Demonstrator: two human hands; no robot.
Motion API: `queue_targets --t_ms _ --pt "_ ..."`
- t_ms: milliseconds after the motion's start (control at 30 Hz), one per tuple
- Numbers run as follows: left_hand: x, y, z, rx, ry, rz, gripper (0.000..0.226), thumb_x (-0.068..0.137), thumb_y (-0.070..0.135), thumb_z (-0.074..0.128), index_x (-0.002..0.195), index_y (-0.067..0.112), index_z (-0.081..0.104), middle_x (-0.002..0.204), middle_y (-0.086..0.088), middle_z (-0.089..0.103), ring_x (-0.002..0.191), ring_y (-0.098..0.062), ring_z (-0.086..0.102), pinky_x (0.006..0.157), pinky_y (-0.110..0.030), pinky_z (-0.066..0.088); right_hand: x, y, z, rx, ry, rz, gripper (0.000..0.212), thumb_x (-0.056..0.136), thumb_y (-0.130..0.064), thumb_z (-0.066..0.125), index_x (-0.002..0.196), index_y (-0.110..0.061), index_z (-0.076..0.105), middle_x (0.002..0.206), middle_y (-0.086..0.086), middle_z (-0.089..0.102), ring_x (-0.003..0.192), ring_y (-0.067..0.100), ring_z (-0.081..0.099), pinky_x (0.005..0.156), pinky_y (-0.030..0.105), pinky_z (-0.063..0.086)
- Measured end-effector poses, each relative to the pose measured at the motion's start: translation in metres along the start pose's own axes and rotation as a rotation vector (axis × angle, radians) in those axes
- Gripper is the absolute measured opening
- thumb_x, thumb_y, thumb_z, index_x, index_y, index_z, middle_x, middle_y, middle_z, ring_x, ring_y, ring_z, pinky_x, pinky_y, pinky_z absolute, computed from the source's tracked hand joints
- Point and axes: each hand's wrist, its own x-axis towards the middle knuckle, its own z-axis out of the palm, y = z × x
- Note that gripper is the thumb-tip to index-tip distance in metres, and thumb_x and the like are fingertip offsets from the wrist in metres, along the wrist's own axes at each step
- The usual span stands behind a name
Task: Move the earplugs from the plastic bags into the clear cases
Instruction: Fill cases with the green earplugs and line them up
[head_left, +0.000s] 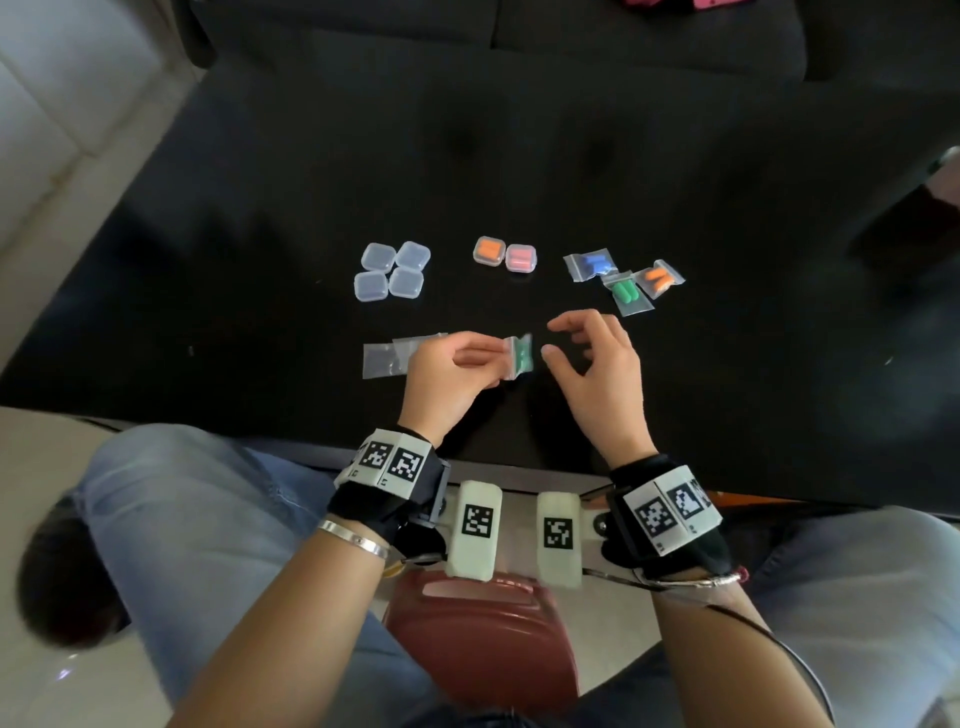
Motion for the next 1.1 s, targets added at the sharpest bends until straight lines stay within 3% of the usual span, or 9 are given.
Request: queue_targets --t_ms 100,233,400,533,767,867,967,1033,1100 --pt "-0.004 0.002 0.001 0.02 0.008 0.05 0.013 0.075 0.015 0.077 0.086 0.016 0.07 0.08 0.002 0.073 0.076 -0.005 0.07 0.07 -0.018 0.056 -0.004 -0.008 -0.002 0.11 -0.078 -0.031 0.006 0.085 -0.019 0.067 0.089 -0.015 0.065 0.083 -0.004 0.066 0.075 0.004 0.06 0.069 0.011 0.047" --pt "-0.011 0.01 0.005 0.024 -0.033 0.128 0.017 0.075 0.017 0.076 0.09 0.014 0.071 0.084 0.003 0.073 0.079 -0.005 0.07 0.074 -0.018 0.055 -0.006 -0.013 -0.003 0.265 -0.136 0.134 0.014 0.081 -0.027 0.071 0.087 -0.015 0.068 0.078 0.0 0.07 0.073 0.01 0.067 0.069 0.019 0.055" --pt "-0.014 0.015 0.0 -0.033 -0.139 0.082 0.019 0.078 0.011 0.073 0.096 0.013 0.071 0.09 -0.002 0.074 0.086 -0.009 0.07 0.074 -0.02 0.056 -0.008 -0.012 -0.015 0.42 -0.206 0.183 0.007 0.085 -0.014 0.067 0.089 -0.011 0.071 0.076 0.004 0.072 0.07 0.011 0.069 0.065 0.017 0.054" --pt "-0.015 0.016 0.003 0.02 -0.099 0.1 0.015 0.076 0.009 0.074 0.091 0.011 0.071 0.084 -0.002 0.073 0.081 -0.01 0.07 0.069 -0.021 0.057 -0.008 -0.014 -0.015 0.259 -0.171 0.122 0.005 0.085 -0.014 0.067 0.084 -0.011 0.071 0.071 0.002 0.071 0.067 0.012 0.069 0.067 0.023 0.057" --pt "-0.008 0.023 0.006 0.453 0.074 0.299 0.012 0.074 0.018 0.075 0.078 0.014 0.064 0.068 0.01 0.061 0.065 -0.001 0.06 0.061 -0.012 0.048 -0.012 -0.023 -0.011 -0.176 -0.101 -0.024 0.011 0.077 -0.023 0.068 0.073 -0.014 0.064 0.067 -0.005 0.064 0.063 0.012 0.061 0.061 0.035 0.054" --pt "-0.008 0.018 0.001 0.468 -0.031 0.46 0.024 0.076 0.022 0.074 0.096 0.017 0.064 0.092 0.009 0.062 0.084 -0.002 0.06 0.072 -0.014 0.05 -0.007 -0.016 -0.017 0.012 -0.109 0.127 0.007 0.079 -0.019 0.065 0.076 -0.013 0.066 0.07 -0.001 0.067 0.067 0.014 0.064 0.067 0.034 0.056" --pt "-0.006 0.011 -0.01 0.52 -0.218 0.546 0.059 0.073 0.035 0.074 0.127 0.025 0.052 0.137 0.007 0.042 0.127 -0.007 0.04 0.104 -0.014 0.033 -0.004 -0.014 -0.031 0.314 -0.243 0.285 0.01 0.086 -0.008 0.059 0.08 -0.01 0.066 0.074 0.006 0.067 0.069 0.014 0.065 0.065 0.025 0.056" --pt "-0.005 0.01 -0.013 0.527 -0.317 0.58 0.066 0.073 0.034 0.075 0.132 0.024 0.048 0.144 0.008 0.038 0.136 -0.006 0.03 0.111 -0.013 0.022 -0.005 -0.017 -0.036 0.438 -0.354 0.299 0.014 0.088 -0.004 0.055 0.079 -0.01 0.064 0.071 0.006 0.065 0.065 0.01 0.062 0.061 0.02 0.054" --pt "-0.005 0.012 -0.012 0.475 -0.354 0.586 0.059 0.074 0.03 0.075 0.128 0.021 0.053 0.13 0.006 0.053 0.126 -0.003 0.044 0.106 -0.015 0.034 -0.008 -0.019 -0.036 0.483 -0.404 0.28 0.014 0.089 -0.002 0.054 0.079 -0.008 0.062 0.071 0.008 0.064 0.061 0.008 0.062 0.058 0.019 0.053"
